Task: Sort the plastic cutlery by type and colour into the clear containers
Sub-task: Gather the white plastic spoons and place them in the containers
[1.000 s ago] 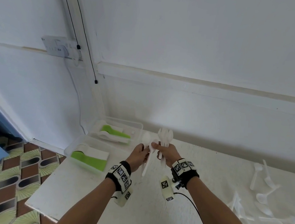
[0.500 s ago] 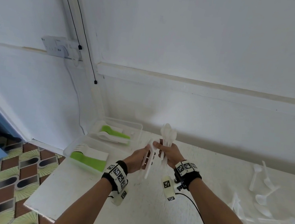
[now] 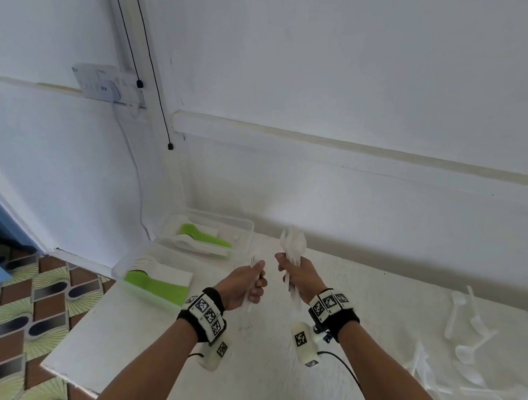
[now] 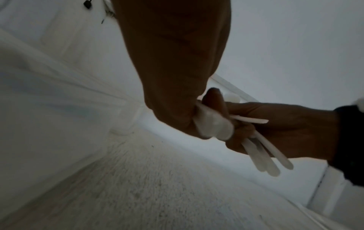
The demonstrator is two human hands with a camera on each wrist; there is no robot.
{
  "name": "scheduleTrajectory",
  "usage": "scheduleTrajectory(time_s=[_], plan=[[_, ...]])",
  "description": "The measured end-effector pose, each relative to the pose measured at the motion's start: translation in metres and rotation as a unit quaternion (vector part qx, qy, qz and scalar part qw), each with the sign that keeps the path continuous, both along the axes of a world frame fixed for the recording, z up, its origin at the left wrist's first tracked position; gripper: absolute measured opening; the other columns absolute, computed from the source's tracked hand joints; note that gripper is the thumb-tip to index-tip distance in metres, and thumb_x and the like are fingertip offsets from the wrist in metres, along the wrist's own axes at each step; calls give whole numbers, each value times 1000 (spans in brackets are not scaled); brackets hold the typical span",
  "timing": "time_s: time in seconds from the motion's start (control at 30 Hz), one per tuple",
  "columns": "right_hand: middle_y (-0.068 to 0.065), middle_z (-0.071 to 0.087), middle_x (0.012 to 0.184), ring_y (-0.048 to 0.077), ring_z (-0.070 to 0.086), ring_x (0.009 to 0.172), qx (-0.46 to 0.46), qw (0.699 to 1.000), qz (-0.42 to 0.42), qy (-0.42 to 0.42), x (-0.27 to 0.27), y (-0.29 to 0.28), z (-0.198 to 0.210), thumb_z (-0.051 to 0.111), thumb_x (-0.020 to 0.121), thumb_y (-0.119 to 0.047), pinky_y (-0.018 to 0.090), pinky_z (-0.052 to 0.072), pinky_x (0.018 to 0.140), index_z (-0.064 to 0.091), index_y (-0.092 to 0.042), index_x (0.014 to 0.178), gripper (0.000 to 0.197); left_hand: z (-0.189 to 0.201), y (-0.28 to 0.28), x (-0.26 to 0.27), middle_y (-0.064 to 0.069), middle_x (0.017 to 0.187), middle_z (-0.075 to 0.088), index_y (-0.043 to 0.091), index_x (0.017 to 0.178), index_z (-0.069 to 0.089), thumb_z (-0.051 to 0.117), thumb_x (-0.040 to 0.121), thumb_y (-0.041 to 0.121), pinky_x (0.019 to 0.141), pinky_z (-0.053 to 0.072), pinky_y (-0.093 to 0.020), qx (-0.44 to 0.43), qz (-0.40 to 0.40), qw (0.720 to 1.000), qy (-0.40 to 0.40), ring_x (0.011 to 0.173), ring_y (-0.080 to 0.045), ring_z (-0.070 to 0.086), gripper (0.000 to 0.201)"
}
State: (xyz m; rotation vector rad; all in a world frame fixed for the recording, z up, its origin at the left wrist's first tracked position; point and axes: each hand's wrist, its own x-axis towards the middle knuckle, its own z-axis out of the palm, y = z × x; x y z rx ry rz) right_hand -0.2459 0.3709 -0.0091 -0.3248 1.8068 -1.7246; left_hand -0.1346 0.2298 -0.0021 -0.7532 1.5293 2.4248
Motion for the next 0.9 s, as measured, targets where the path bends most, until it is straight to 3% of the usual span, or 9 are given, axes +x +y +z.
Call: scheduleTrajectory(time_s=[0.13, 0.27, 0.37, 0.47, 0.57, 0.67, 0.73, 0.83, 0.9], plan=[[1, 63, 76, 11, 50, 52, 42, 997, 61, 33, 7, 0, -2, 57, 102, -39, 26, 38, 45, 53, -10, 111, 31, -6, -4, -6, -5, 73, 49, 12, 92, 40, 40, 109, 27, 46, 36, -25, 3, 65, 998, 5, 57, -17, 45, 23], [6, 71, 86, 14, 58, 57, 19, 996, 88, 15, 17, 0, 1, 56, 104, -30, 25, 43, 49, 59, -7, 114, 25, -7, 2, -11, -4, 69, 47, 9, 95, 45, 38, 110, 25, 57, 40, -30, -56, 87, 995, -11, 59, -17, 46, 23], [7, 69, 88, 16, 63, 66, 5, 998, 58, -11, 21, -1, 2, 63, 100, -29, 28, 48, 54, 65, -9, 107, 21, -6, 8, -12, -5, 75, 46, 9, 95, 46, 38, 110, 24, 57, 38, -29, -56, 106, 993, -6, 61, -17, 43, 23], [9, 71, 85, 18, 65, 66, -29, 999, 34, -28, 26, -2, -3, 68, 96, -27, 32, 52, 59, 68, -2, 111, 28, -10, 15, -12, -10, 87, 52, 3, 109, 53, 38, 110, 24, 60, 42, -30, -40, 90, 995, 17, 65, -19, 49, 26], [16, 76, 89, 24, 70, 68, -63, 996, -1, -65, 32, -3, -1, 73, 93, -21, 32, 56, 59, 69, 3, 112, 30, -11, 18, -11, -22, 109, 59, -1, 122, 59, 38, 108, 30, 75, 46, -37, -3, 66, 996, 53, 82, -29, 57, 40], [23, 75, 96, 37, 74, 82, -56, 994, -34, -82, 34, -4, -2, 83, 83, -22, 40, 61, 65, 71, 3, 107, 37, -8, 19, -10, -19, 116, 68, 2, 123, 65, 35, 108, 35, 91, 47, -42, 41, 44, 996, 58, 99, -30, 64, 48], [23, 76, 95, 41, 74, 88, -40, 994, -53, -88, 33, -4, -6, 88, 75, -27, 46, 63, 70, 72, 3, 105, 45, -10, 18, -11, -23, 124, 67, 1, 129, 62, 36, 109, 36, 94, 49, -45, 47, 40, 996, 65, 106, -32, 65, 47], [17, 77, 90, 37, 76, 84, 0, 996, -64, -68, 32, -6, -14, 93, 68, -37, 52, 63, 76, 72, -1, 102, 53, -13, 20, -11, -25, 130, 63, 2, 137, 53, 36, 110, 30, 90, 55, -49, 16, 59, 996, 68, 112, -38, 65, 42], [11, 78, 86, 31, 76, 79, 30, 997, -66, -30, 32, -7, -18, 92, 69, -42, 47, 63, 75, 74, -7, 97, 49, -16, 22, -13, -25, 126, 65, 1, 133, 55, 34, 111, 28, 92, 55, -54, 11, 82, 995, 62, 115, -42, 64, 42]])
